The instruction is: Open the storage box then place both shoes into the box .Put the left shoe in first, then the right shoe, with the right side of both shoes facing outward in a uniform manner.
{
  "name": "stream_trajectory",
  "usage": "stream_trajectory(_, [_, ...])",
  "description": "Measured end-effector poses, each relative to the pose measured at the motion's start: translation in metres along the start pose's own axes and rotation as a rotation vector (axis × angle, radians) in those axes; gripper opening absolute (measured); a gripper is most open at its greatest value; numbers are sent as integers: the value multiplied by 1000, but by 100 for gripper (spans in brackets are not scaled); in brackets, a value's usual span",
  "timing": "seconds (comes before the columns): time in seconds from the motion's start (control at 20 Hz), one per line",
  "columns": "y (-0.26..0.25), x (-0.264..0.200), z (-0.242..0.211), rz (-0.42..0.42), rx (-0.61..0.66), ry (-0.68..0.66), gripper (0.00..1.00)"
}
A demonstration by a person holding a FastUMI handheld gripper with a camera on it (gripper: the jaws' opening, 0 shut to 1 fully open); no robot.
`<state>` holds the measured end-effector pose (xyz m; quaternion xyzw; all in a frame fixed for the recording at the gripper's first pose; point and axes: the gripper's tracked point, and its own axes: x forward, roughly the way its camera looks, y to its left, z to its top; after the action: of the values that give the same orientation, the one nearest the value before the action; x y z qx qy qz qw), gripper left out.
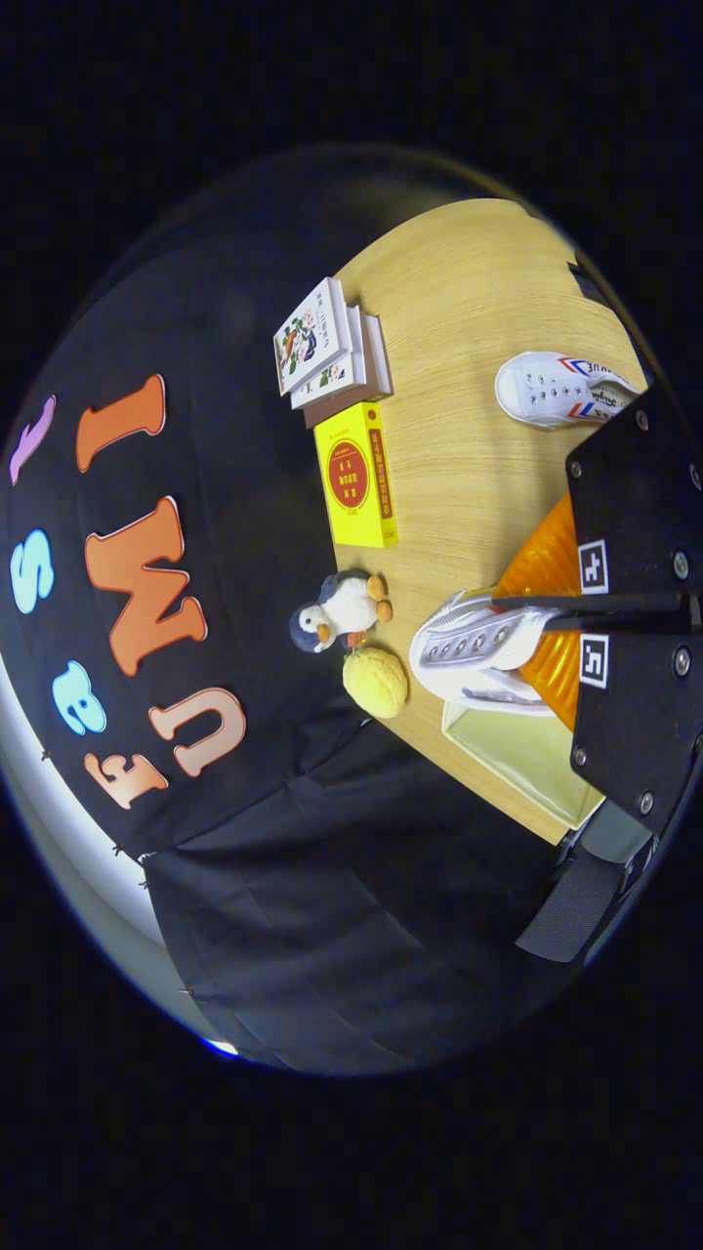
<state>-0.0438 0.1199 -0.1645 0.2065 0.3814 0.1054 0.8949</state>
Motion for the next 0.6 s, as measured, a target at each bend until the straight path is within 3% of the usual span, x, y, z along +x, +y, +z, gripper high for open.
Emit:
stream_trajectory(0.3, [53,17,-15,35,-48,45,1])
stream_trajectory(0.6, [89,56,-53,-18,-21,146,1])
